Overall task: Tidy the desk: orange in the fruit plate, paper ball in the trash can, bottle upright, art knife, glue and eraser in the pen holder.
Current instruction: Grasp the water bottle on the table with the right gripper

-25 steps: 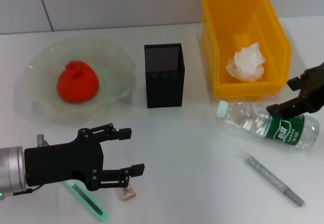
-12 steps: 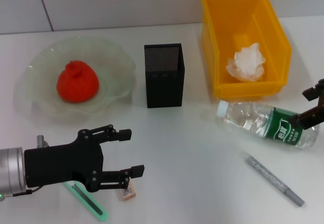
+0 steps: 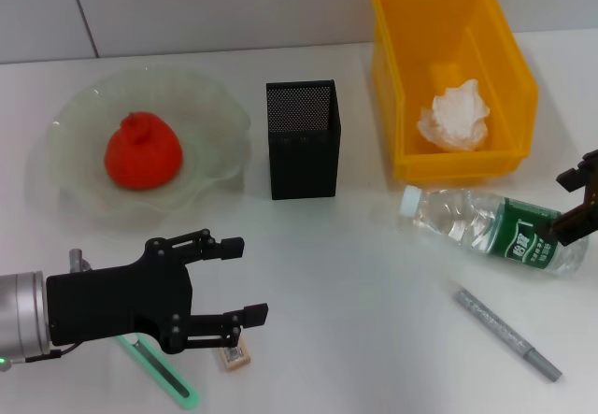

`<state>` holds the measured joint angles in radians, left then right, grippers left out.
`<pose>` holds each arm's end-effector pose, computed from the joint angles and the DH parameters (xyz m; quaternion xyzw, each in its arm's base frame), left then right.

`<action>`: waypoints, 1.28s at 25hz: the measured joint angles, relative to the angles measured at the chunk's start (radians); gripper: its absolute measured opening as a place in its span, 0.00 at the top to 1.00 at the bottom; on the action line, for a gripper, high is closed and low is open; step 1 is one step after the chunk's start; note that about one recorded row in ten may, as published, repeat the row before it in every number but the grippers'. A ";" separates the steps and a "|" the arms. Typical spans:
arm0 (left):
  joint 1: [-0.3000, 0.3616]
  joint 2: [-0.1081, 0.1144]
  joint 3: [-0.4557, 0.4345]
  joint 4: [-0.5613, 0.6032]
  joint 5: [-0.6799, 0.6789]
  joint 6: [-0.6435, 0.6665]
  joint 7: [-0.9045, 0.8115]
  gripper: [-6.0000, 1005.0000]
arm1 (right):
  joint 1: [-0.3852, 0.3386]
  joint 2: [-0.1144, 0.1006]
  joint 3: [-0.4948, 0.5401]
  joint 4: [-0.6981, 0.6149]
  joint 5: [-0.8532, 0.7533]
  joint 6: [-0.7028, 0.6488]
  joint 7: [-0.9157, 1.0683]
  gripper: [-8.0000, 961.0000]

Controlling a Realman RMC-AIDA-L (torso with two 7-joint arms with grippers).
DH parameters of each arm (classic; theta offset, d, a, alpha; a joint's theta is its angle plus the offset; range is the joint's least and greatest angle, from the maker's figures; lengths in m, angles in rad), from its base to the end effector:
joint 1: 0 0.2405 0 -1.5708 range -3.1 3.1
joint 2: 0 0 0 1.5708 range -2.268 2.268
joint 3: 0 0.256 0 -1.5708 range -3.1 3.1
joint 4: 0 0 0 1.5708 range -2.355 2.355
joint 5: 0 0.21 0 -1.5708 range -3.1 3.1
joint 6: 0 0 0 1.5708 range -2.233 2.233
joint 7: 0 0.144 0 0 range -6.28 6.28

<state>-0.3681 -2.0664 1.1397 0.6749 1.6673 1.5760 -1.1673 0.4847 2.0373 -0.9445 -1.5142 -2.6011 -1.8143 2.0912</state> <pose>-0.2550 0.2793 -0.0335 -0.9559 -0.1085 -0.2655 0.0635 0.2376 0.3268 0.1031 -0.9295 0.2753 -0.1529 0.1919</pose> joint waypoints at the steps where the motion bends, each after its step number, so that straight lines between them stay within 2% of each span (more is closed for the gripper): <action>1: 0.000 0.000 0.000 0.000 -0.001 0.000 0.000 0.16 | 0.003 0.002 -0.003 0.006 -0.011 0.004 -0.010 0.13; 4: -0.003 0.000 0.000 0.000 -0.001 -0.001 0.000 0.16 | 0.014 0.021 -0.006 0.014 -0.070 0.032 -0.069 0.13; 7: -0.006 0.000 0.000 0.000 -0.001 -0.001 0.000 0.16 | 0.030 0.027 -0.006 0.029 -0.102 0.049 -0.092 0.13; 17: -0.007 0.000 0.001 0.000 -0.002 0.005 0.000 0.16 | 0.099 0.026 -0.030 0.187 -0.169 0.085 -0.125 0.13; 32: -0.002 0.000 0.002 0.000 -0.003 0.005 0.000 0.16 | 0.107 0.027 -0.043 0.258 -0.186 0.142 -0.125 0.13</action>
<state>-0.3704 -2.0663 1.1413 0.6749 1.6643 1.5815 -1.1674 0.5917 2.0639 -0.9879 -1.2558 -2.7867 -1.6724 1.9659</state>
